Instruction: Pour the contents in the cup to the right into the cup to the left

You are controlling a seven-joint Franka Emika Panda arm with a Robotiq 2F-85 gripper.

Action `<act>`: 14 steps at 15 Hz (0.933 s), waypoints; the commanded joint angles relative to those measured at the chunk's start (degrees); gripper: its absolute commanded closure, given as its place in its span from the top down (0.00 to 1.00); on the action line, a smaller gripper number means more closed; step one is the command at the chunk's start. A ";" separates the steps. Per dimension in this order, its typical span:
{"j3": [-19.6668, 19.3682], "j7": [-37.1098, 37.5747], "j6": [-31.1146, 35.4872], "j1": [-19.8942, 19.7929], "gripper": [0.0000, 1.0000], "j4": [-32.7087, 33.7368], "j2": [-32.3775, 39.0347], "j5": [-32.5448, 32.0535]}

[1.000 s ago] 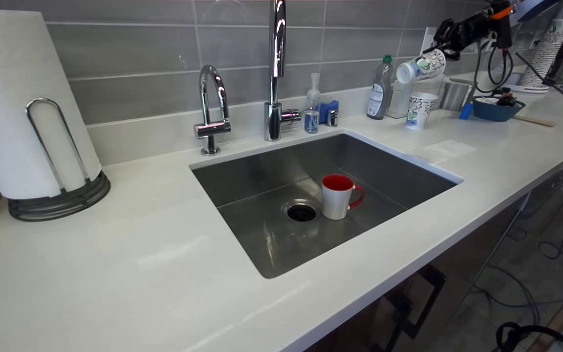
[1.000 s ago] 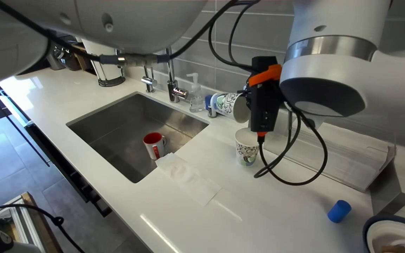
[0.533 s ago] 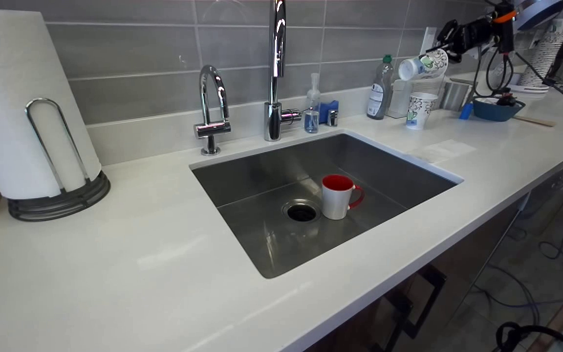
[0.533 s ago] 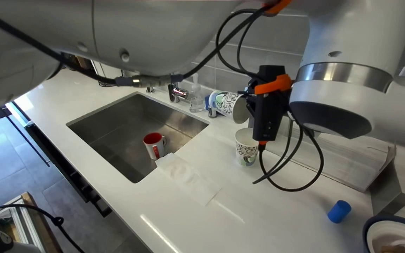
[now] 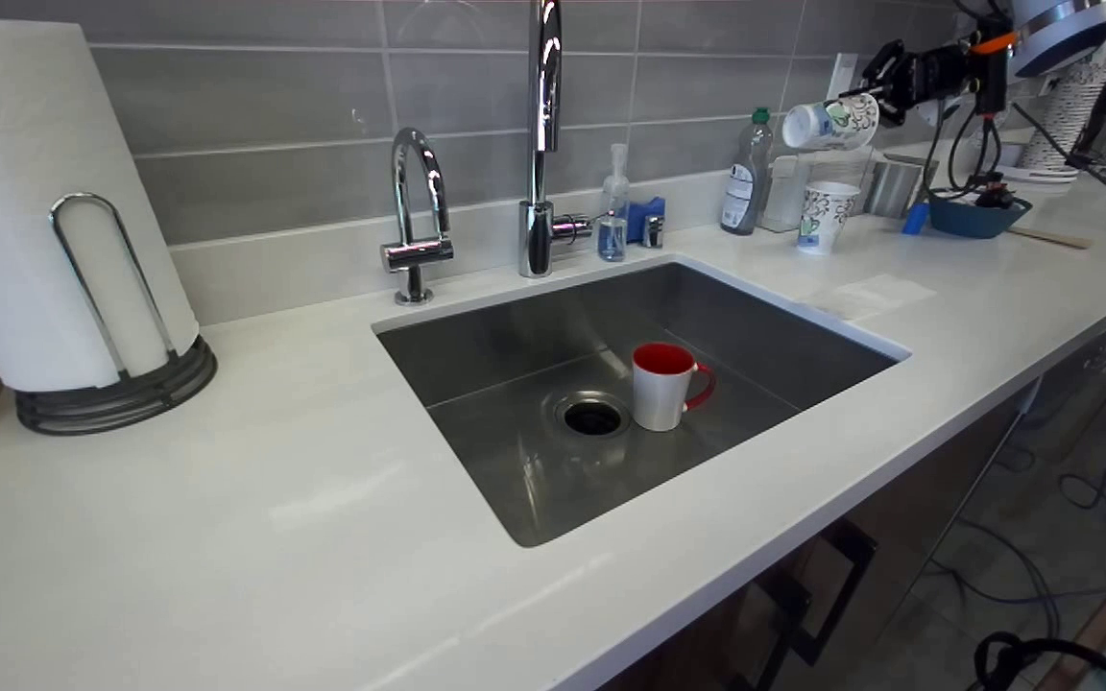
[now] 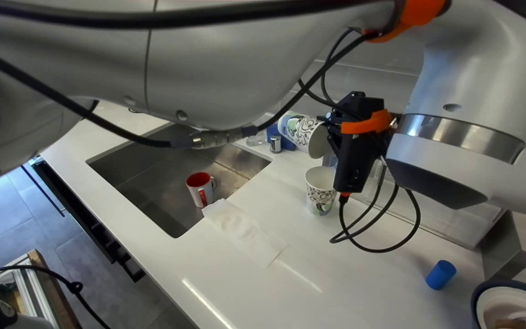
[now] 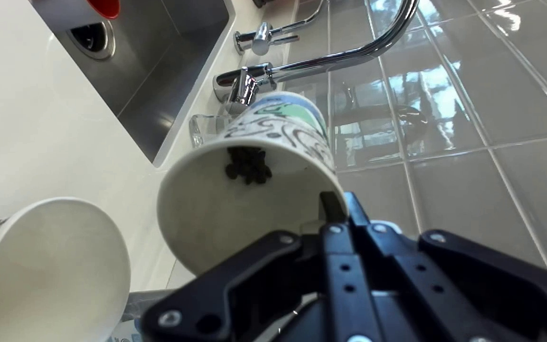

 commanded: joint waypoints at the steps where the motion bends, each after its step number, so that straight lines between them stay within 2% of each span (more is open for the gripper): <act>1: 1.54 3.81 -2.28 -1.69 0.01 3.94 3.41 3.90; 14: 2.42 6.84 -5.14 -2.27 0.01 5.36 6.26 9.89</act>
